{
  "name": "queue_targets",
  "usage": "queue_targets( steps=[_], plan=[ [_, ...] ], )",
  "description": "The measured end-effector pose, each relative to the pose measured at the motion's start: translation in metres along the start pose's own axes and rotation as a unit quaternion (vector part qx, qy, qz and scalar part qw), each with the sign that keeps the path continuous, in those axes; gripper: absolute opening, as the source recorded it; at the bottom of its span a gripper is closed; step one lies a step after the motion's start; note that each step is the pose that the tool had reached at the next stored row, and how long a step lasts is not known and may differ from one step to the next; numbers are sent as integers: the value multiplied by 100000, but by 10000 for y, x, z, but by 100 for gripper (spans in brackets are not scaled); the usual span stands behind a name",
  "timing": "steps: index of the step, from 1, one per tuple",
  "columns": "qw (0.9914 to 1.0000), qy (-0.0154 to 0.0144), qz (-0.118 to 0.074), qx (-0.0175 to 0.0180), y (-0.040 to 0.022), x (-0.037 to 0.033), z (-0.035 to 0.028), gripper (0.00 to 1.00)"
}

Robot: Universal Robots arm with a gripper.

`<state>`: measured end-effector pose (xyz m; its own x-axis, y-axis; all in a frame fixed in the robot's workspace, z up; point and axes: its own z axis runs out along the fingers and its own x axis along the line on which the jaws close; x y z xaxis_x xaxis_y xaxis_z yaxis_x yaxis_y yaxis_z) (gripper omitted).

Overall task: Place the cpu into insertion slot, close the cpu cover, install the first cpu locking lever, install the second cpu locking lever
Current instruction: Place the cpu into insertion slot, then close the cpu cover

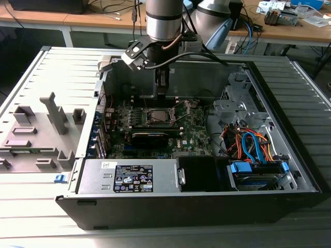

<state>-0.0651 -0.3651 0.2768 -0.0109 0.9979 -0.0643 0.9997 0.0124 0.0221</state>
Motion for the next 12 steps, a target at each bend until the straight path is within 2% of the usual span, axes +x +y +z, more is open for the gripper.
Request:
queue_targets(
  steps=[12],
  plan=[
    [100000, -9, -3, 3, 2, -18, -2, 11]
  ],
)
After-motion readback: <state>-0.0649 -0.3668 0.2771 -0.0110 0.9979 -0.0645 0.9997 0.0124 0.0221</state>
